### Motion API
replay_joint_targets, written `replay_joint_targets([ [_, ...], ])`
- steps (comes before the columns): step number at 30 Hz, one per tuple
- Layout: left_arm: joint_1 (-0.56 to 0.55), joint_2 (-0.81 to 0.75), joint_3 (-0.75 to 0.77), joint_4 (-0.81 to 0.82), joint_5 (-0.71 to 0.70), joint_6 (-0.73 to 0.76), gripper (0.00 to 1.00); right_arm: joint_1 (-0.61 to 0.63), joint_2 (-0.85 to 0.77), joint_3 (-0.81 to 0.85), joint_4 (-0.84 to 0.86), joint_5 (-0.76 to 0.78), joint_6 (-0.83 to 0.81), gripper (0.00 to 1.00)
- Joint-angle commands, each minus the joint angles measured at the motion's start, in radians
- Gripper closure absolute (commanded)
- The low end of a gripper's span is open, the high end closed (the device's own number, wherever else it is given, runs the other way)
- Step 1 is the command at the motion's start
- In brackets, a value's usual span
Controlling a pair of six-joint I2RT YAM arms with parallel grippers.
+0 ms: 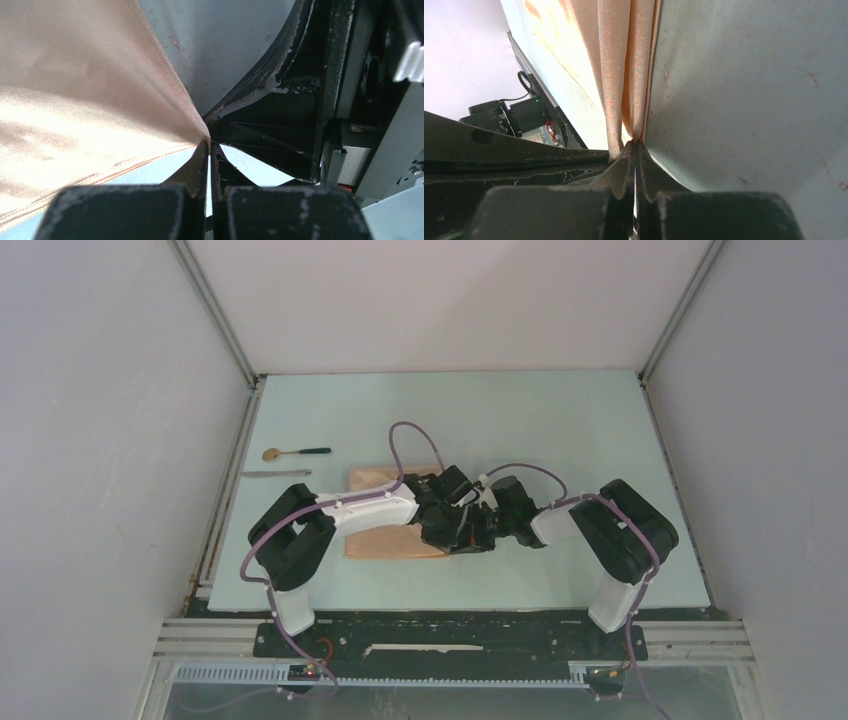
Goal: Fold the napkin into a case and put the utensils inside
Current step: Smooth out the lower triangle-folded napkin from the folded napkin, then rotate the lower triangle-folded napkin at the center of the board.
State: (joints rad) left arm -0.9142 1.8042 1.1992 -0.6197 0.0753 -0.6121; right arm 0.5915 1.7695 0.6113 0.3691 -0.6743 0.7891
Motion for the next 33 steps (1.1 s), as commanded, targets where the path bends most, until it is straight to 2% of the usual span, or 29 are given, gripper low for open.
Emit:
replay_joint_targets([
  [1, -0.016, -0.006, 0.001, 0.000, 0.014, -0.006, 0.99, 0.007, 0.009, 0.024, 0.001, 0.002, -0.017, 1.00],
  [8, -0.016, -0.012, -0.007, -0.001, 0.003, -0.006, 0.96, 0.007, 0.008, 0.024, -0.003, 0.007, -0.017, 0.96],
  [9, -0.017, -0.017, -0.009, -0.003, -0.001, -0.005, 0.93, 0.007, 0.005, 0.024, -0.004, 0.008, -0.017, 0.94],
  [13, -0.016, -0.082, -0.012, -0.033, -0.045, 0.008, 0.72, 0.008, -0.016, 0.024, -0.033, 0.028, -0.016, 0.77],
  [16, -0.014, -0.172, -0.015, -0.056, -0.046, 0.012, 0.61, 0.006, -0.047, 0.023, -0.093, 0.042, 0.006, 0.71],
  [20, 0.003, -0.282, -0.029, -0.081, -0.031, 0.016, 0.59, 0.009, -0.156, 0.011, -0.264, 0.139, -0.019, 0.59],
  [23, 0.033, -0.363, -0.059, -0.090, -0.030, 0.021, 0.58, -0.005, -0.208, -0.029, -0.300, 0.150, -0.032, 0.54],
  [29, 0.122, -0.478, -0.138, -0.075, -0.027, 0.045, 0.55, 0.024, -0.239, -0.039, -0.191, 0.130, 0.006, 0.38],
  [33, 0.160, -0.528, -0.171, -0.070, -0.018, 0.056, 0.55, 0.037, -0.154, -0.013, -0.117, 0.108, 0.060, 0.39],
])
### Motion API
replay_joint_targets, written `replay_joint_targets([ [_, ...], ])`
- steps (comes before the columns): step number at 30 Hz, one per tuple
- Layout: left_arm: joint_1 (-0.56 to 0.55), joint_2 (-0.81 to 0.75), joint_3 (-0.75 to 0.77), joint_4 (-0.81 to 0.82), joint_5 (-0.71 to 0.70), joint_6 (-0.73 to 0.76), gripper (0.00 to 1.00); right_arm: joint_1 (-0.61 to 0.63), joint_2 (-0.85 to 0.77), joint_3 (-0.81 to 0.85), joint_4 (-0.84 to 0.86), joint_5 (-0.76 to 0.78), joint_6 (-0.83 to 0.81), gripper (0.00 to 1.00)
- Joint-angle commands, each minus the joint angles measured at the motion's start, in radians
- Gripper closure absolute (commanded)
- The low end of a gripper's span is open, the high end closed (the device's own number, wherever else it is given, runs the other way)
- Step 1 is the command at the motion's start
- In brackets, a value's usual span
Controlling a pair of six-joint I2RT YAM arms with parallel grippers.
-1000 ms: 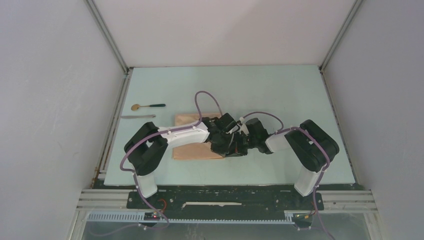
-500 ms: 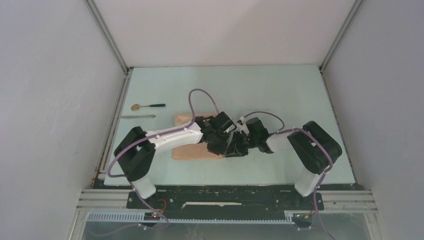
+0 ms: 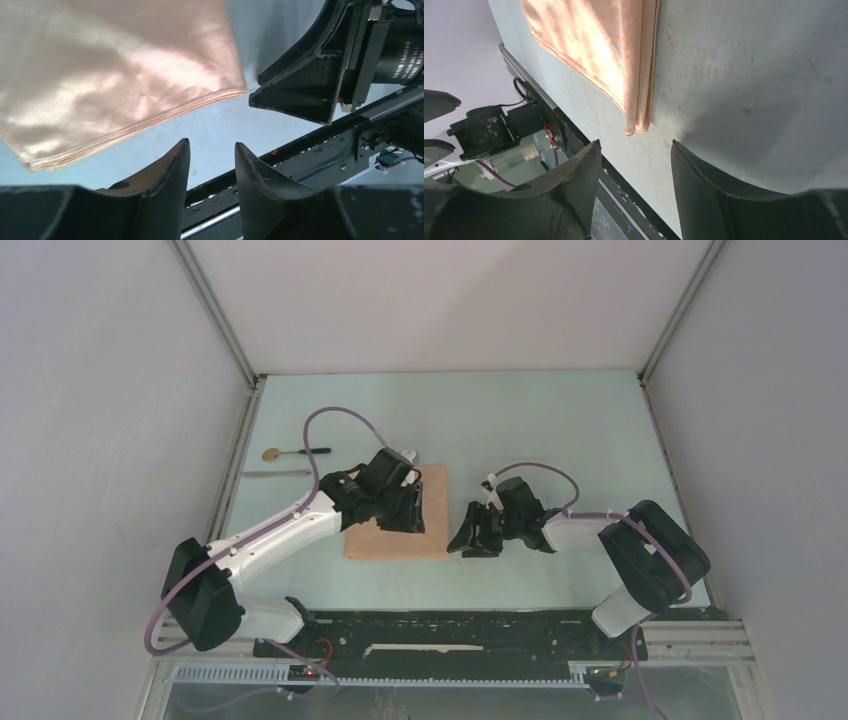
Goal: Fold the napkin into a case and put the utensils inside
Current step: Rotate the lower triangle-folded napkin at the center of the board.
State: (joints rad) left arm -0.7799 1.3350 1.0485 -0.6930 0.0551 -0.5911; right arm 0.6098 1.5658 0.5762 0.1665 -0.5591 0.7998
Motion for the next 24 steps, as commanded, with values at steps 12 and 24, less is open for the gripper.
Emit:
replay_joint_targets([
  [12, 0.133, -0.193, -0.035, -0.023, 0.010, 0.076, 0.52, 0.048, 0.143, 0.070, 0.049, 0.018, 0.043, 0.62],
  [24, 0.189, -0.230, -0.009, -0.039, 0.029, 0.101, 0.51, -0.083, 0.113, 0.100, -0.157, -0.067, -0.157, 1.00],
])
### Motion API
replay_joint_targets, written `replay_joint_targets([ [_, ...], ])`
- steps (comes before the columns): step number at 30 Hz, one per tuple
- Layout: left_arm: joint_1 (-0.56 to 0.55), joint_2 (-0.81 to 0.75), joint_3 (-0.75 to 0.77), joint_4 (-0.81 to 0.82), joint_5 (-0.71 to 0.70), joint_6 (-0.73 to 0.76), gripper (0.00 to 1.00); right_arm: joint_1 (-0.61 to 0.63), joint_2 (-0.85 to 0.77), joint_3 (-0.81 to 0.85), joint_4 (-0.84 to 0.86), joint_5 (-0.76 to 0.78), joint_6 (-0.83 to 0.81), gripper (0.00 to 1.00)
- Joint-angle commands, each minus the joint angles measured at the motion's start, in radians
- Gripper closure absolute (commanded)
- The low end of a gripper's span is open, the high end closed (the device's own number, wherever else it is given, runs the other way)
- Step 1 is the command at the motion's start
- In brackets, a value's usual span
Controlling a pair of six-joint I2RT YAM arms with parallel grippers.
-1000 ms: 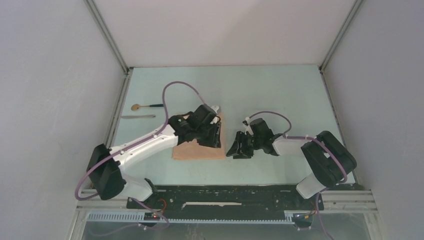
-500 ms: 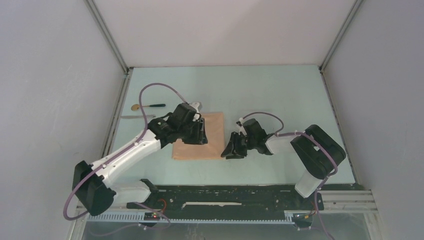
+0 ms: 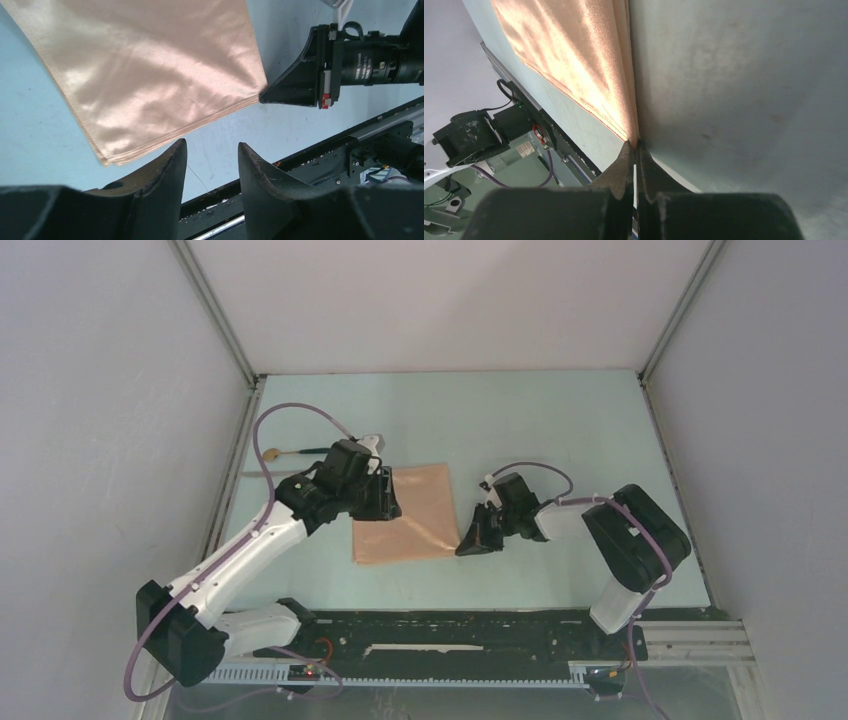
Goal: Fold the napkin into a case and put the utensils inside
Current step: Rotate the lower triangle-folded napkin at the center of the board, then smooth out the lower triangle-folded napkin at the center of the board.
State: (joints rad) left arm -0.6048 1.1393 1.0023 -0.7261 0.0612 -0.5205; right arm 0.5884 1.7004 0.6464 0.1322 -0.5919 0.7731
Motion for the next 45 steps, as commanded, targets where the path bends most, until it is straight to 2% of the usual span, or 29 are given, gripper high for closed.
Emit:
replay_joint_targets([
  [1, 0.016, -0.033, 0.038, -0.006, 0.024, 0.033, 0.51, -0.076, -0.025, 0.041, -0.155, -0.046, -0.154, 1.00],
  [5, 0.024, -0.032, 0.034, 0.001, 0.036, 0.034, 0.51, -0.142, -0.024, 0.127, -0.336, -0.063, -0.276, 1.00],
  [7, 0.029, -0.035, 0.018, 0.020, 0.053, 0.025, 0.51, -0.182, 0.016, 0.220, -0.470, -0.098, -0.368, 1.00],
  [12, 0.094, -0.029, -0.054, 0.094, 0.155, -0.007, 0.48, -0.273, 0.088, 0.379, -0.706, -0.099, -0.511, 1.00],
  [18, 0.245, 0.008, -0.134, 0.239, 0.385, -0.089, 0.47, -0.373, 0.128, 0.481, -0.783, -0.073, -0.573, 0.98],
  [19, 0.265, 0.011, -0.146, 0.259, 0.412, -0.110, 0.47, -0.377, 0.129, 0.509, -0.794, -0.052, -0.580, 0.94],
  [21, 0.302, 0.013, -0.167, 0.302, 0.455, -0.139, 0.47, -0.390, 0.130, 0.574, -0.831, 0.016, -0.578, 0.80],
  [25, 0.386, 0.006, -0.216, 0.369, 0.478, -0.191, 0.46, -0.393, 0.095, 0.742, -0.984, 0.242, -0.574, 0.55],
  [28, 0.435, 0.010, -0.234, 0.399, 0.466, -0.196, 0.42, -0.343, -0.008, 0.778, -1.073, 0.479, -0.549, 0.44],
  [30, 0.438, 0.033, -0.223, 0.397, 0.433, -0.165, 0.40, -0.260, -0.087, 0.768, -1.084, 0.641, -0.534, 0.38],
  [31, 0.435, 0.059, -0.207, 0.395, 0.417, -0.142, 0.41, -0.204, -0.122, 0.752, -1.064, 0.669, -0.528, 0.37],
  [32, 0.434, 0.093, -0.187, 0.377, 0.411, -0.130, 0.45, -0.146, -0.149, 0.731, -1.027, 0.629, -0.518, 0.36],
  [34, 0.434, 0.193, -0.150, 0.384, 0.439, -0.132, 0.62, -0.043, -0.178, 0.661, -0.875, 0.445, -0.468, 0.37],
  [37, 0.434, 0.319, -0.110, 0.459, 0.500, -0.184, 0.77, 0.063, -0.162, 0.530, -0.539, 0.189, -0.309, 0.36],
  [40, 0.436, 0.441, -0.044, 0.465, 0.487, -0.190, 0.88, 0.104, -0.053, 0.447, -0.178, 0.034, -0.122, 0.33],
  [42, 0.436, 0.518, -0.005, 0.464, 0.477, -0.189, 0.92, 0.121, 0.029, 0.426, 0.010, -0.044, -0.023, 0.32],
  [45, 0.439, 0.600, 0.053, 0.423, 0.443, -0.152, 0.94, 0.130, 0.126, 0.422, 0.155, -0.079, 0.060, 0.27],
])
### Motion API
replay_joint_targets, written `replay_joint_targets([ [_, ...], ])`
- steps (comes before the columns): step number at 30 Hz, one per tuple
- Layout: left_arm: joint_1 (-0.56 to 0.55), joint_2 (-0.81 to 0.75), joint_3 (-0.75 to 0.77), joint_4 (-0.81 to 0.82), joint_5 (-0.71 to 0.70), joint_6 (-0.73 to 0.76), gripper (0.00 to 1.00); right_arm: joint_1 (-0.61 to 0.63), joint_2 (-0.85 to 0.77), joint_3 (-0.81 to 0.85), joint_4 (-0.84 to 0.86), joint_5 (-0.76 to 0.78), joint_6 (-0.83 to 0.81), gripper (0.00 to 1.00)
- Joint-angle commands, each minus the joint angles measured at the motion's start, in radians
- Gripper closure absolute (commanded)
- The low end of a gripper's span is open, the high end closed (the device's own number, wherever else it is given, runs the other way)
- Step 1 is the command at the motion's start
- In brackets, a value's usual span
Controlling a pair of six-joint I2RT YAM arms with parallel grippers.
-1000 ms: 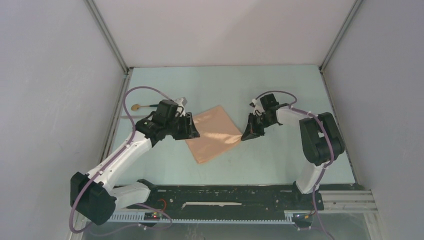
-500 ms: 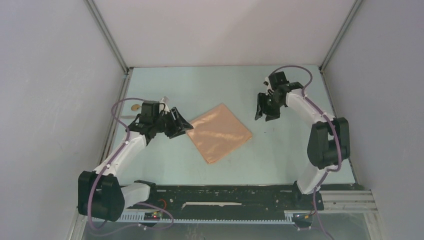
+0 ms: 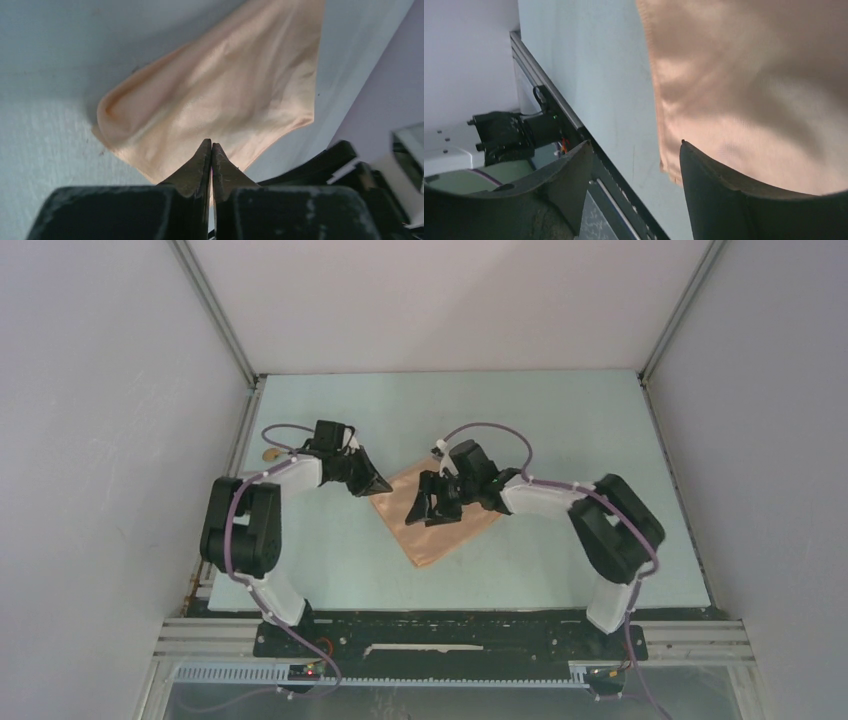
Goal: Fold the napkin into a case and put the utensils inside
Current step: Smooth out the lower triangle-folded napkin at the center of the board.
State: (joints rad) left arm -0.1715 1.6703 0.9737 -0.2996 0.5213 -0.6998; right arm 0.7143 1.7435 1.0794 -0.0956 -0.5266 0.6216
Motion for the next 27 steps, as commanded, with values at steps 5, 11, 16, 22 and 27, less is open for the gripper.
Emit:
replay_joint_targets([
  [5, 0.042, 0.147, 0.099, -0.071, -0.071, 0.077, 0.96, -0.050, 0.119, -0.084, 0.482, -0.163, 0.266, 0.24],
  [11, 0.071, 0.203, 0.094, -0.149, -0.123, 0.136, 0.98, -0.226, 0.060, -0.168, 0.415, -0.206, 0.219, 0.22],
  [16, 0.082, 0.231, 0.108, -0.155, -0.124, 0.140, 0.98, -0.348, 0.037, -0.171, 0.292, -0.234, 0.121, 0.23],
  [22, 0.090, 0.151, 0.121, -0.176, -0.126, 0.160, 0.77, -0.464, -0.029, -0.262, 0.256, -0.276, 0.068, 0.23],
  [27, 0.100, 0.160, 0.137, -0.181, -0.079, 0.155, 0.73, -0.517, -0.068, -0.322, 0.237, -0.304, 0.032, 0.23],
])
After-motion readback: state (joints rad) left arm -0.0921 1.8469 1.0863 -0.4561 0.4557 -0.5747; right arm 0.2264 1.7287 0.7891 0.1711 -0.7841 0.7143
